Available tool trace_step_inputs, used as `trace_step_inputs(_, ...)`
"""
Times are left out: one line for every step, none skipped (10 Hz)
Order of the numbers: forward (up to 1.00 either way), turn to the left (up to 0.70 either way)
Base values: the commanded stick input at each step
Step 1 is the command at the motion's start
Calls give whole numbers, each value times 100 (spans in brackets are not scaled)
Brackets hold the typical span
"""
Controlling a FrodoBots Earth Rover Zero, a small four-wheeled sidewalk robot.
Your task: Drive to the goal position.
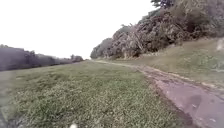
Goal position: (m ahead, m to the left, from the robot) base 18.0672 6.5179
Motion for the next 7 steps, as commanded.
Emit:
trace_step_inputs(4,0)
trace_step_inputs(5,0)
trace_step_inputs(5,0)
trace_step_inputs(4,0)
trace_step_inputs(5,0)
trace_step_inputs(4,0)
trace_step_inputs(4,0)
